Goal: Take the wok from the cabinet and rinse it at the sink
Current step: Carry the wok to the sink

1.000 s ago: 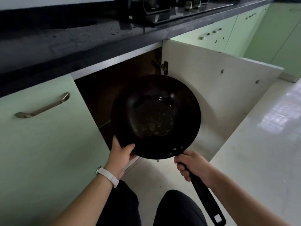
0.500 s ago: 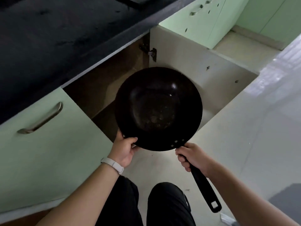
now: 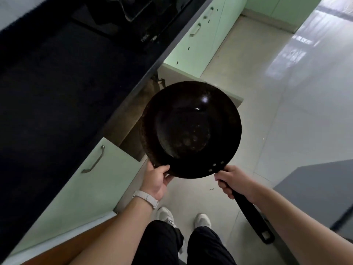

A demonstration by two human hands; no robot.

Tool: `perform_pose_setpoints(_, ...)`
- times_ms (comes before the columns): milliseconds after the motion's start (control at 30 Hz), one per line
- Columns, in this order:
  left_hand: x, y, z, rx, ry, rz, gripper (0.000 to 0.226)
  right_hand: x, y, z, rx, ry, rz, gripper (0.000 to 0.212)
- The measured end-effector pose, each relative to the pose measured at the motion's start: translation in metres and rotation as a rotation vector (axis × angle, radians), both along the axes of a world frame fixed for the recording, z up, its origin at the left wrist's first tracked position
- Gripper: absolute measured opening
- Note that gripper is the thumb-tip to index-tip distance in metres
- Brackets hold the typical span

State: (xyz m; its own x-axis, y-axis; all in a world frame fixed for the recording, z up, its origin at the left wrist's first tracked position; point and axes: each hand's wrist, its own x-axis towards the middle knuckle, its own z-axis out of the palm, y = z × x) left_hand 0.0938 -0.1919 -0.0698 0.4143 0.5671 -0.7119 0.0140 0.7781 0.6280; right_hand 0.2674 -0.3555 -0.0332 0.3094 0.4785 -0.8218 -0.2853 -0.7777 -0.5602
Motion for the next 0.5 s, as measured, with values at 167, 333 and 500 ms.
perform_pose_setpoints(167, 0.001, 0.012, 0.068, 0.006, -0.049, -0.044, 0.058, -0.01, 0.002, 0.077, 0.015, -0.044, -0.059, 0.013)
perform_pose_setpoints(333, 0.016, 0.031, 0.13, 0.065, -0.092, -0.102, 0.062, -0.014, 0.009, 0.137, 0.077, -0.124, -0.138, 0.013)
perform_pose_setpoints(500, 0.029, 0.04, 0.171, 0.078, -0.153, -0.123, 0.065, -0.014, 0.009, 0.18, 0.123, -0.181, -0.196, 0.011)
